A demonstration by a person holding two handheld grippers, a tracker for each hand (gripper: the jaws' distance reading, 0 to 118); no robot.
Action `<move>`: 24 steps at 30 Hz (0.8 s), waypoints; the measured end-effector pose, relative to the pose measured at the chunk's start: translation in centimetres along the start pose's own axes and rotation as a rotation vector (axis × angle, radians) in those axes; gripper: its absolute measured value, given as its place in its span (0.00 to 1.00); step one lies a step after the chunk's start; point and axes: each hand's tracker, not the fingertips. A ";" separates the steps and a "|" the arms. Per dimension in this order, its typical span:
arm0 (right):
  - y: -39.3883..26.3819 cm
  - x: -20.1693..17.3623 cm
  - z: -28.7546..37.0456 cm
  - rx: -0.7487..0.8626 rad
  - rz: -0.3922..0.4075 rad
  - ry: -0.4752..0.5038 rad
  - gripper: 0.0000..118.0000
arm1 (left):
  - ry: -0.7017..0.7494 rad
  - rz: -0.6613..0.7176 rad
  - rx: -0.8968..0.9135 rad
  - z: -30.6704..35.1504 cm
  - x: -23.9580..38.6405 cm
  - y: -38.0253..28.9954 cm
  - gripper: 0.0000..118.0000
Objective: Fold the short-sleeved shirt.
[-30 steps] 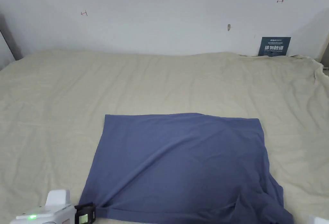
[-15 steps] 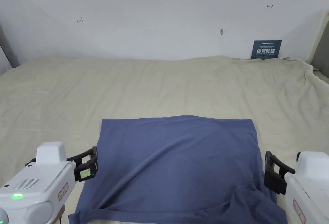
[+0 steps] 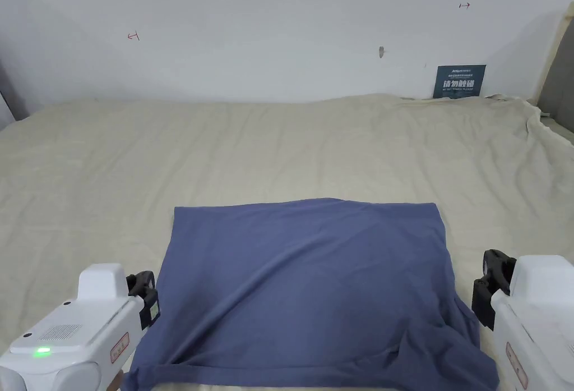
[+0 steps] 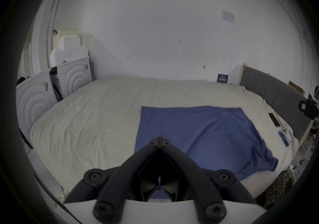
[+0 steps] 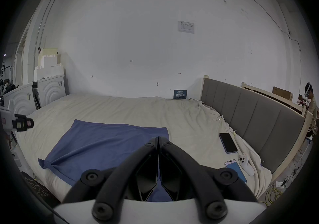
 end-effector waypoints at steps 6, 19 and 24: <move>0.0 -0.1 -0.1 -0.018 -0.010 -0.003 0.00 | 0.024 0.036 -0.198 -2.3 -1.9 -2.2 0.17; -2.0 0.8 -2.1 -0.084 0.002 0.004 0.00 | 0.127 0.060 -0.503 -7.0 -5.1 -10.2 0.74; -2.9 1.0 -2.7 -0.112 0.024 -0.003 0.00 | 0.082 0.071 -0.539 -7.9 -4.9 -10.7 0.08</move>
